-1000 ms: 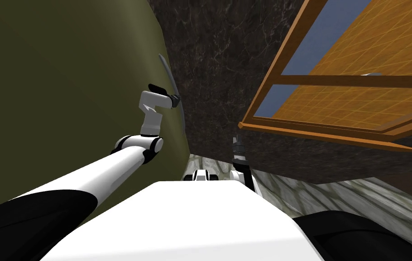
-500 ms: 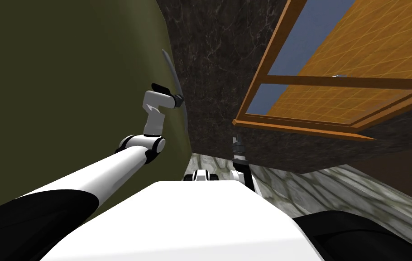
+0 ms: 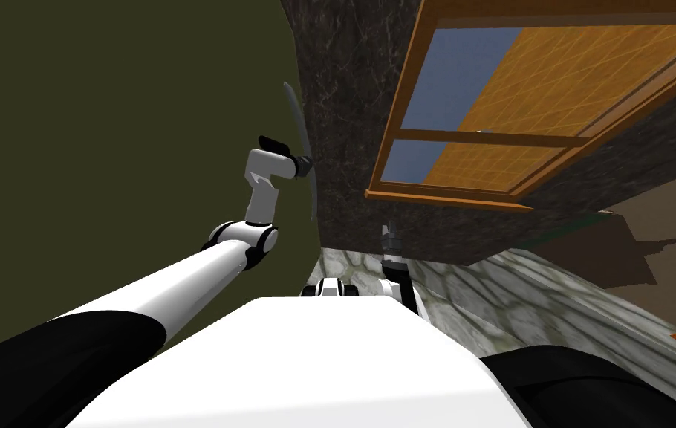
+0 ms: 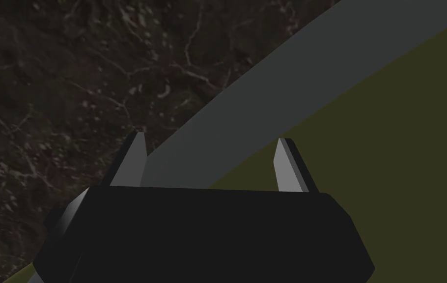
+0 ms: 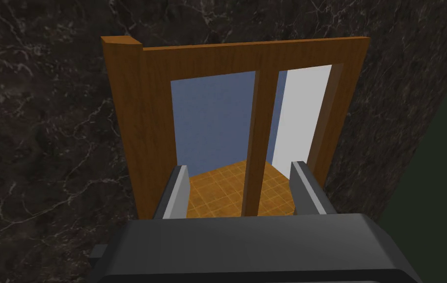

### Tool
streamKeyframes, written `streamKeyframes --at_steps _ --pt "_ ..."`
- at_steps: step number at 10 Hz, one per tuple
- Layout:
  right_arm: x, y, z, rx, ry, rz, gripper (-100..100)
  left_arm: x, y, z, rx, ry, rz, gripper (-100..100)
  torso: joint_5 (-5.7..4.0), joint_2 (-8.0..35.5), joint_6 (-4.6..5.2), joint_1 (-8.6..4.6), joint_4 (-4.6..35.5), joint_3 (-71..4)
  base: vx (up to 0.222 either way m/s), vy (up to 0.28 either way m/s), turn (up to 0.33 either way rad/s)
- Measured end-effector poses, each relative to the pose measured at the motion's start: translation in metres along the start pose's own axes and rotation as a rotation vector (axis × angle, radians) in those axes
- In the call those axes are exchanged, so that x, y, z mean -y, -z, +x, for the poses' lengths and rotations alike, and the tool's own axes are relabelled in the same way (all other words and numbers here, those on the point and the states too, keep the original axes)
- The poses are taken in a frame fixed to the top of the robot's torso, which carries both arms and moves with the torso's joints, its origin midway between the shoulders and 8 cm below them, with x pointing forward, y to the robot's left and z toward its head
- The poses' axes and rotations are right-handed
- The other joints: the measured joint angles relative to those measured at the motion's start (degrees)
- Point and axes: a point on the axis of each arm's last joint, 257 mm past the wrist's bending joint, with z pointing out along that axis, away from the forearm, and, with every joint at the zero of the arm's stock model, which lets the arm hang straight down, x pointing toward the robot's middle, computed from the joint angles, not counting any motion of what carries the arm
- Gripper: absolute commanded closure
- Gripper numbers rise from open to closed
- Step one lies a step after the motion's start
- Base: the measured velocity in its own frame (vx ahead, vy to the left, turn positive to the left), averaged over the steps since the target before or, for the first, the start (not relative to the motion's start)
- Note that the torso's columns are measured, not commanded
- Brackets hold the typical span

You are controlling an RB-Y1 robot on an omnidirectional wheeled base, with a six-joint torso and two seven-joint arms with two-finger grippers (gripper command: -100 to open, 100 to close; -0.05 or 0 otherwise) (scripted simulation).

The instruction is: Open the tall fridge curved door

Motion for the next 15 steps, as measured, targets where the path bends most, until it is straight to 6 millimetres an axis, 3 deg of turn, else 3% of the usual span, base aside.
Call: streamKeyframes --at_steps 2,5,9,15 --pt "0.0 0.0 0.0 0.0 0.0 0.0 0 0.008 -0.003 0.016 -0.034 -0.005 0.011 100 -0.02 -0.27 -0.13 0.09 0.04 -0.19 -0.131 -0.032 -0.088" --pt "0.0 0.0 0.0 0.0 0.0 0.0 0 0.046 0.008 0.052 -0.101 -0.016 0.09 100 0.06 0.29 -0.13 -0.02 -0.22 0.25 -0.279 -0.06 -0.134" --pt "0.0 0.0 0.0 0.0 0.0 0.0 0 0.08 0.016 0.102 -0.202 -0.023 0.159 100 0.05 -0.09 -0.03 0.15 -0.08 -0.07 -0.216 -0.069 -0.084" --pt "0.0 0.0 0.0 0.0 0.0 0.0 0 0.115 0.039 0.142 -0.294 -0.04 0.233 100 -0.09 0.14 0.13 -0.28 -0.12 0.12 -0.144 -0.022 -0.07"
